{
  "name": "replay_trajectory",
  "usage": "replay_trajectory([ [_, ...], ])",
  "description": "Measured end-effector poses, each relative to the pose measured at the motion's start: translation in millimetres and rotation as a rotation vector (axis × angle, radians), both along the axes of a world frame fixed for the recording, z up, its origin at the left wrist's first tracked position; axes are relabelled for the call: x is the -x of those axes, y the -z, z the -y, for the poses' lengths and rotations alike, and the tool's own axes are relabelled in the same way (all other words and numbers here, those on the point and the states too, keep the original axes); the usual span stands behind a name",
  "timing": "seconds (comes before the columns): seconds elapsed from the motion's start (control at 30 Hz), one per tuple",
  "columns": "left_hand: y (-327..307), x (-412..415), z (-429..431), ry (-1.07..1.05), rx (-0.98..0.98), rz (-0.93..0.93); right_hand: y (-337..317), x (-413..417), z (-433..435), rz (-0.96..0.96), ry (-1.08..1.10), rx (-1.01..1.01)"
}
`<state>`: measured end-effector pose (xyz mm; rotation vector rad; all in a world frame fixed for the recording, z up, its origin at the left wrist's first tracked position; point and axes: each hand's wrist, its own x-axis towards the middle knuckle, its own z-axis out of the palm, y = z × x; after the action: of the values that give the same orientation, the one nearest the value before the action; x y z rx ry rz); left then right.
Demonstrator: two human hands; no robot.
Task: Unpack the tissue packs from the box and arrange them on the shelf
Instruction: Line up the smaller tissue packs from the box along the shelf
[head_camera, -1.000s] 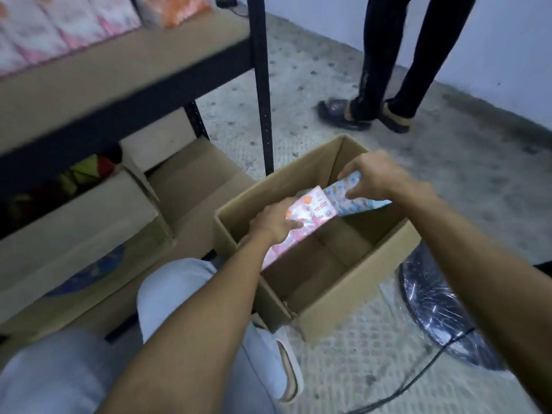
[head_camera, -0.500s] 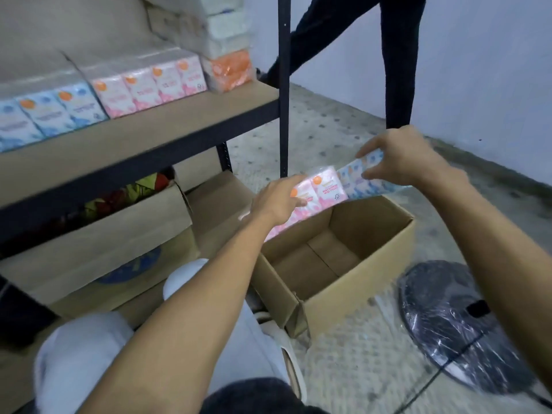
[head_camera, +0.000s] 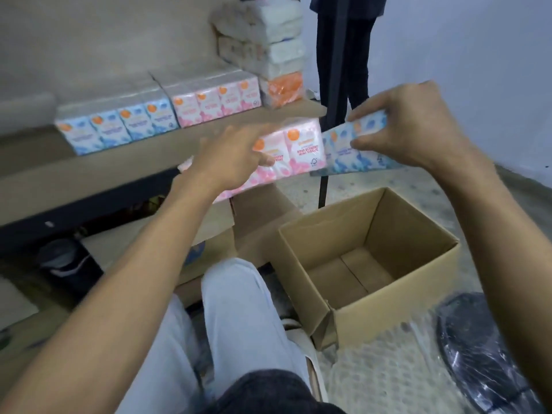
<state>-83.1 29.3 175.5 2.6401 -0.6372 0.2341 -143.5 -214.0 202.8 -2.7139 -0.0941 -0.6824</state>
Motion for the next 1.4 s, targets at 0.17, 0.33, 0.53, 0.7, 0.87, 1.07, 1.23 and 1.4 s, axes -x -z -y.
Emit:
replay_trajectory([
  [0.17, -25, 7, -41, -0.147, -0.053, 0.166, -19, -14, -24, 0.079, -0.135, -0.052],
  [0.33, -36, -3, -79, -0.271, -0.169, 0.262, -26, -39, -46, 0.108, -0.246, -0.115],
  [0.53, -30, -19, -124, -0.413, -0.207, 0.283, -31, -72, -70, 0.163, -0.344, -0.183],
  [0.7, -18, -28, -153, -0.497, -0.219, 0.265, -46, -83, -78, 0.151, -0.400, -0.178],
  [0.87, -4, -38, -167, -0.494, -0.204, 0.273, -46, -98, -93, 0.180, -0.452, -0.232],
  [1.07, 4, -53, -179, -0.489, -0.224, 0.328, -22, -126, -124, 0.229, -0.531, -0.316],
  [1.23, 13, -61, -194, -0.534, -0.293, 0.372, 7, -152, -136, 0.248, -0.595, -0.298],
  [1.4, 23, -77, -211, -0.527, -0.269, 0.363, 28, -182, -136, 0.170, -0.658, -0.281],
])
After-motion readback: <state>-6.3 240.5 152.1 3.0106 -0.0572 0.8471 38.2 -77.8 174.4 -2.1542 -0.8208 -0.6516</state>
